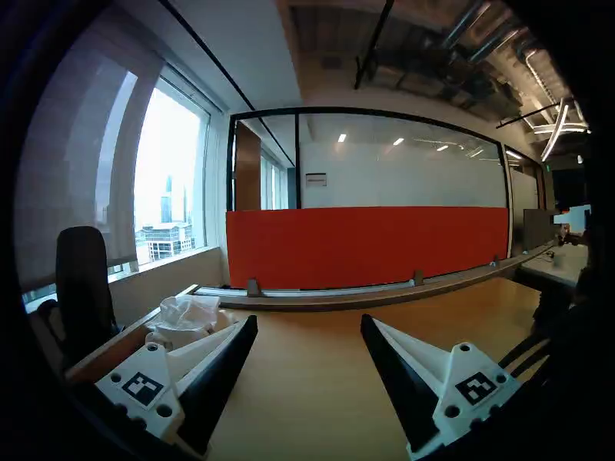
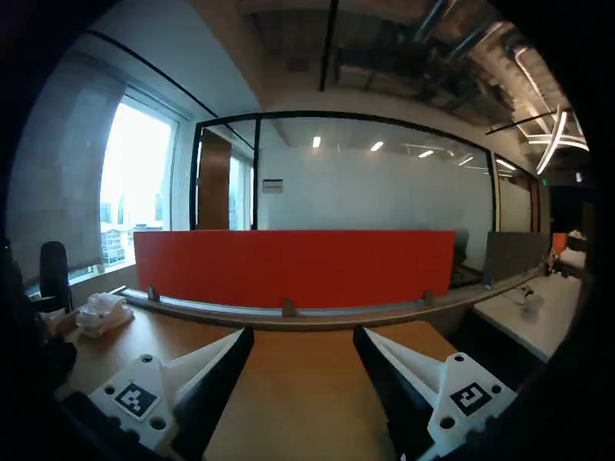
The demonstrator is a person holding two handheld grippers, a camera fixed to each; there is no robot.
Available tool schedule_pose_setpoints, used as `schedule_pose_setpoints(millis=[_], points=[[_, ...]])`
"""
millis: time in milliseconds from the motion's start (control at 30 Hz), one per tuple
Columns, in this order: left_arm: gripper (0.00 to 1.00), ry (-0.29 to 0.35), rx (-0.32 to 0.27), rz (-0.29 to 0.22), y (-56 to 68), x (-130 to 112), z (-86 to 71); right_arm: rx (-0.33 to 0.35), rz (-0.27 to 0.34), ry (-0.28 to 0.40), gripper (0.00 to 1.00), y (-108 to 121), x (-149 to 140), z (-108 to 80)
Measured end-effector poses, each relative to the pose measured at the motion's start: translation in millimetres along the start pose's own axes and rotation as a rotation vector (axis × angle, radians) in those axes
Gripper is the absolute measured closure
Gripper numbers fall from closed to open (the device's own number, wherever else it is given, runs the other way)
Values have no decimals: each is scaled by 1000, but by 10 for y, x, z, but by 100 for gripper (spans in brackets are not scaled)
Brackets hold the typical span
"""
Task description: Fold towel
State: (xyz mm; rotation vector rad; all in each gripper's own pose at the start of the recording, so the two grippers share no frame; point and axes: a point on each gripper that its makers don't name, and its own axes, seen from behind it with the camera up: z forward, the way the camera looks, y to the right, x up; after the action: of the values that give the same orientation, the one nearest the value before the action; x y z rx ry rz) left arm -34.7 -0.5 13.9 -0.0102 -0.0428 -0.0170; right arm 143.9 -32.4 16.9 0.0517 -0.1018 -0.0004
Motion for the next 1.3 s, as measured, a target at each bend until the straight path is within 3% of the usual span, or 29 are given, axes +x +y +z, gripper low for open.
schedule_pose_setpoints(millis=[500, 933, 1300], points=[[0, 35, 24, 18, 7, -624, -15, 25, -15, -8, 0, -197, -320, -1], [0, 51, 43, 1, 38, -973, -25, 19, -38, 0, 0, -187, -402, -35], [0, 60, 52, -6, 45, -1115, -45, 27, -49, 5, 0, -193, -448, -84]])
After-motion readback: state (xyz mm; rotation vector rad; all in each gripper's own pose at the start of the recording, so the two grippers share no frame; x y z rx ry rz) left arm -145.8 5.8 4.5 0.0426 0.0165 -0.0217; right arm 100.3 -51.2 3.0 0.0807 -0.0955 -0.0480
